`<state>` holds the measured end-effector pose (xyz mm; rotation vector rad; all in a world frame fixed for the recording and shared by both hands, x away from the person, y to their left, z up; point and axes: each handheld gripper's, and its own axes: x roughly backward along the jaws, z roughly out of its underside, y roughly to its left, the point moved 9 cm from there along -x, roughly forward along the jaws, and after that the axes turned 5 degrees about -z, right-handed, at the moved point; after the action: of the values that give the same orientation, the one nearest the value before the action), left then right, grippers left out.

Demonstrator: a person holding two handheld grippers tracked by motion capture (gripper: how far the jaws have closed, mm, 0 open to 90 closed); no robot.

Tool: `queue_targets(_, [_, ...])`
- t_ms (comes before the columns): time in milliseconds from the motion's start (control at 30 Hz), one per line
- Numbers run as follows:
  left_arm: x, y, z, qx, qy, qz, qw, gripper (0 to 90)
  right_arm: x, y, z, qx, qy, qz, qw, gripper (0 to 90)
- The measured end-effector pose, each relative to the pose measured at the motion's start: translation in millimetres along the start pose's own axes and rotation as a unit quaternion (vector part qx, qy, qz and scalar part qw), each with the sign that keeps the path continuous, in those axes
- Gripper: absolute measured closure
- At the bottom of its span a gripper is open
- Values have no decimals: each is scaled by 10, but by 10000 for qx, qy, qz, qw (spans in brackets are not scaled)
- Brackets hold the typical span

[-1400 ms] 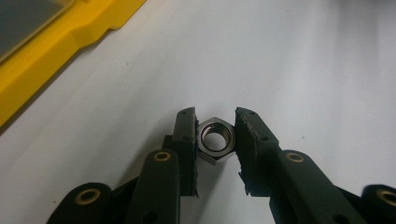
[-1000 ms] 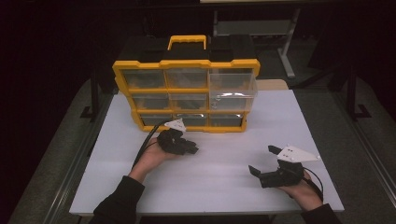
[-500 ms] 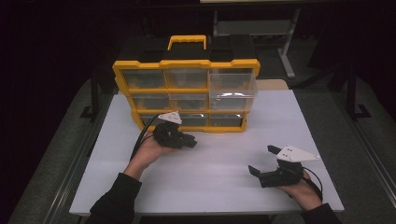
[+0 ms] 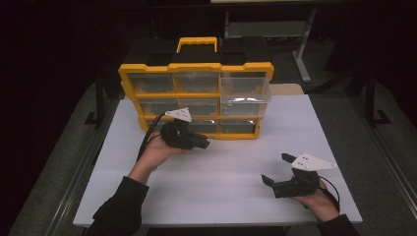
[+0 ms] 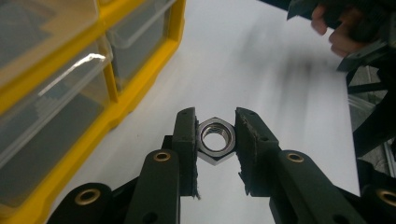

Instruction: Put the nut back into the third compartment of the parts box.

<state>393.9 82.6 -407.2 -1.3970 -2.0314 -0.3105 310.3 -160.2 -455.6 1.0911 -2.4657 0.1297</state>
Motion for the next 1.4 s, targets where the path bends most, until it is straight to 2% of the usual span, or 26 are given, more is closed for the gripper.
queue_targets(67, [32, -6, -44, 41, -70, 25, 10000, 706, 0, -5, 3, -26, 5, 0, 10000, 0])
queue_targets(333, [163, -20, -200, -23, -143, -22, 9999, 706, 2, -8, -1, 10, 1, 19, 10000, 0])
queue_targets(600, [289, -41, -368, -235, -127, -34, 9996, 706, 0, -2, -7, 29, 1, 19, 10000, 0])
queue_targets(700, [322, -52, -433, -211, -180, -41, 9996, 706, 6, -3, -5, 1, 3, 24, 10000, 0])
queue_targets(867, [379, -66, -524, -300, -157, -42, 9994, 706, 5, -3, -9, 22, 6, 23, 10000, 0])
queue_targets(1133, [454, -87, -649, -258, -209, -12, 9994, 706, 2, -1, -6, 14, 8, 10, 10000, 0])
queue_targets(1400, [533, -110, -777, -327, -249, 7, 9992, 706, 3, -1, -6, 16, 7, 13, 10000, 0])
